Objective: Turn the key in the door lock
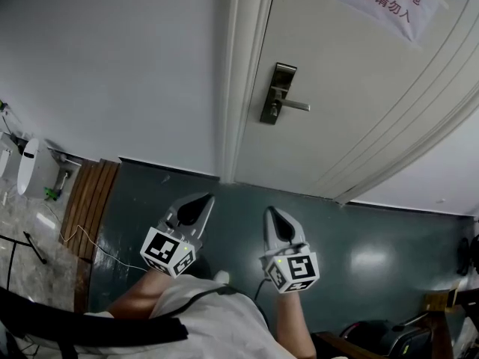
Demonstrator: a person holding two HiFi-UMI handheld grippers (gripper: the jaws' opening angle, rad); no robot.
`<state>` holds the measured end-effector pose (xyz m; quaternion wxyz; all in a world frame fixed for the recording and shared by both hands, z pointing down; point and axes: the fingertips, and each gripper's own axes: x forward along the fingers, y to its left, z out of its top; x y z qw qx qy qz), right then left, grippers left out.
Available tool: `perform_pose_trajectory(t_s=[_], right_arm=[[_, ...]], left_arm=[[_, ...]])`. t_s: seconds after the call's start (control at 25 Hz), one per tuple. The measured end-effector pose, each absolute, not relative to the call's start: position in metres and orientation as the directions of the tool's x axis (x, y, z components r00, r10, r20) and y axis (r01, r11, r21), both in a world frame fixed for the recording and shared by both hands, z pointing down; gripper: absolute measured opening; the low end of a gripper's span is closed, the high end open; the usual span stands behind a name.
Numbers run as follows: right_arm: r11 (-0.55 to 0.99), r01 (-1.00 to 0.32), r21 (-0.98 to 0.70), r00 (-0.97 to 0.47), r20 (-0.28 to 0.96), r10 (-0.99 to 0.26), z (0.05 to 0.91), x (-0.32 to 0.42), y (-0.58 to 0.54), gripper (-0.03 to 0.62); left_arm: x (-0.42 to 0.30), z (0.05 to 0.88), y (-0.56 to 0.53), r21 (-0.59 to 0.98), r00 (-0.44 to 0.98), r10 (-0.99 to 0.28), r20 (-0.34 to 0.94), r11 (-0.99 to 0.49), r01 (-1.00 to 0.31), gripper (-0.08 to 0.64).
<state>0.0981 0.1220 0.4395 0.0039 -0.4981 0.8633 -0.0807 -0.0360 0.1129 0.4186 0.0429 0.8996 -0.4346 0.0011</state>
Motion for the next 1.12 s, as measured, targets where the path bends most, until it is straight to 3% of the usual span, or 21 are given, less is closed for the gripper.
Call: perform_pose_trajectory(t_s=[1.12], right_arm=[[0.401, -0.91, -0.108, -0.414, 0.148, -0.898, 0.438, 0.067, -0.069, 0.009]], left_arm=[[-0.055, 0.425, -0.086, 0.127, 0.713, -0.699, 0.058, -0.703, -0.7, 0.003]])
